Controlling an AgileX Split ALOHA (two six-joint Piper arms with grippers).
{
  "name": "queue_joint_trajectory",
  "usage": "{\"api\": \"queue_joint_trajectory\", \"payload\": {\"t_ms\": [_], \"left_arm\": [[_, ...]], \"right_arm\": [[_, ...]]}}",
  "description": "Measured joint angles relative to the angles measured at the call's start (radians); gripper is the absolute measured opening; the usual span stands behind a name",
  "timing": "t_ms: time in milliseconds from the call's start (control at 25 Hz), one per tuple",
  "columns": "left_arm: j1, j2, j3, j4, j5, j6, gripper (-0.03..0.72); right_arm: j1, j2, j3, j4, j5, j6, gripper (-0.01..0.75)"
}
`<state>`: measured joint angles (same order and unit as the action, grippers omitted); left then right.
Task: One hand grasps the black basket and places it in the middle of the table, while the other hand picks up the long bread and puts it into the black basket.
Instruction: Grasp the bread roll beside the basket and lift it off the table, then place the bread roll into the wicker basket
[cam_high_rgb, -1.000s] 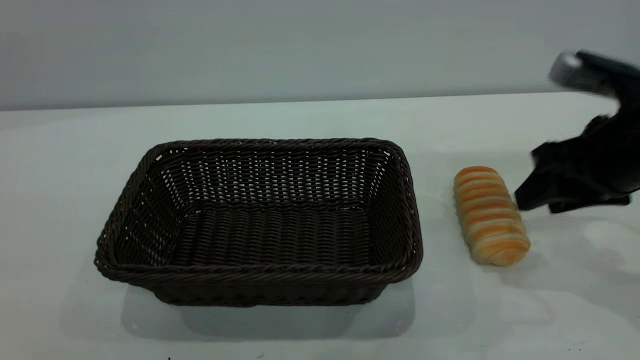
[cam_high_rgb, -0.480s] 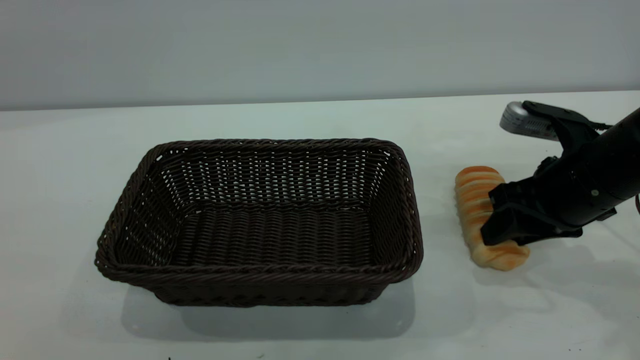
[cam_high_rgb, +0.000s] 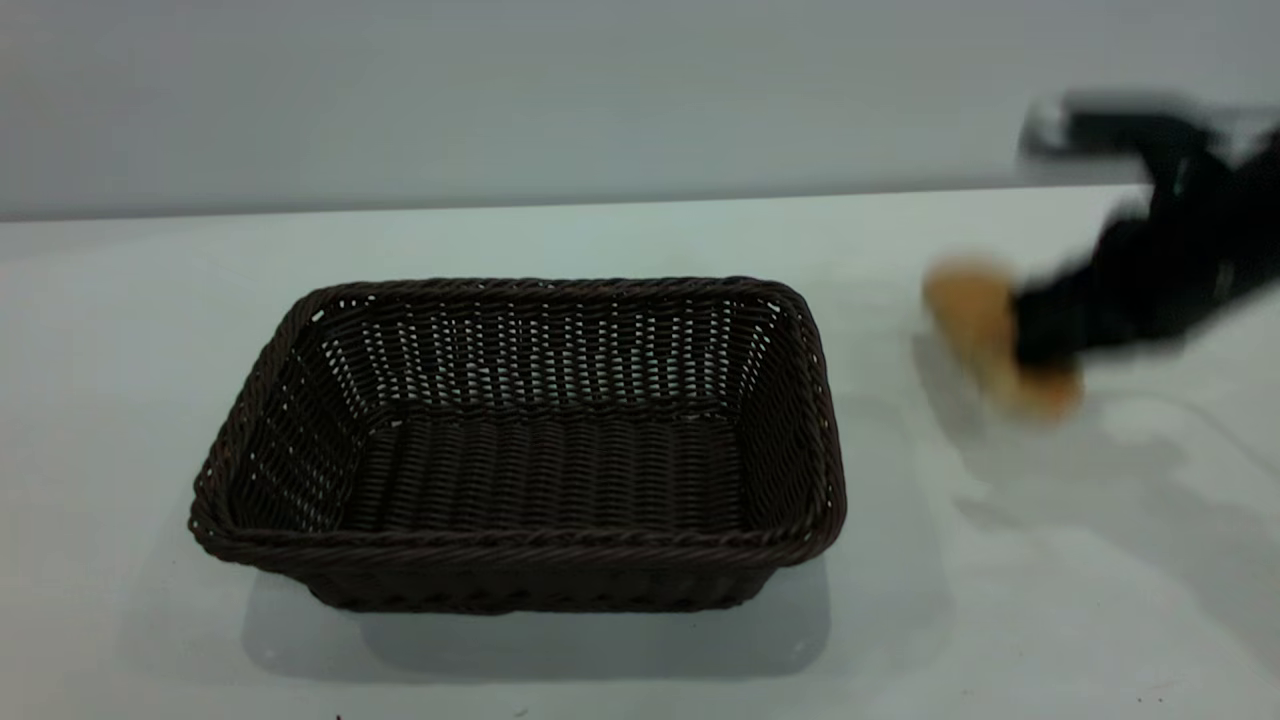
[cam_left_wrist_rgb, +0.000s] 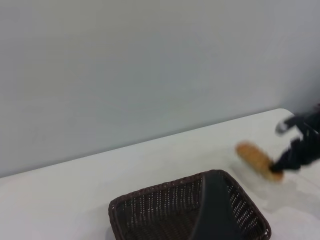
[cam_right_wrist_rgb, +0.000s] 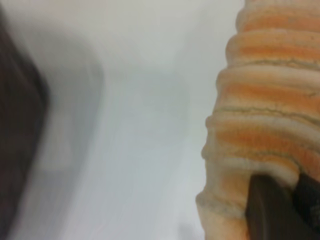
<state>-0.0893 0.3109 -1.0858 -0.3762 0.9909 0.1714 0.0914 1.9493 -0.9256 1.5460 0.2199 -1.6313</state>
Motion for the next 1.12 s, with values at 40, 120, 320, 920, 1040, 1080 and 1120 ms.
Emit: {"api": "queue_joint_trajectory", "payload": {"t_ms": [40, 120, 320, 920, 1040, 1080, 1120], "left_arm": [[0.0, 0.0, 0.0, 0.0, -0.001, 0.0, 0.585], [0.0, 0.0, 0.0, 0.0, -0.005, 0.0, 0.585], [0.0, 0.0, 0.0, -0.001, -0.008, 0.0, 0.585], [0.0, 0.0, 0.0, -0.001, -0.012, 0.0, 0.585], [0.0, 0.0, 0.0, -0.001, -0.012, 0.0, 0.585], [0.0, 0.0, 0.0, -0.001, -0.012, -0.001, 0.585], [0.0, 0.0, 0.0, -0.001, -0.012, -0.001, 0.585]], "right_arm": [[0.0, -0.048, -0.014, -0.002, 0.014, 0.0, 0.031], [0.004, -0.153, -0.038, -0.006, 0.066, 0.003, 0.031], [0.107, -0.288, -0.055, -0.016, 0.209, 0.06, 0.029], [0.547, -0.004, -0.077, -0.064, 0.169, 0.057, 0.028], [0.547, 0.059, -0.115, -0.066, 0.16, 0.034, 0.028], [0.547, 0.069, -0.128, -0.066, 0.163, 0.025, 0.028], [0.547, 0.078, -0.144, -0.066, 0.164, 0.02, 0.028]]}}
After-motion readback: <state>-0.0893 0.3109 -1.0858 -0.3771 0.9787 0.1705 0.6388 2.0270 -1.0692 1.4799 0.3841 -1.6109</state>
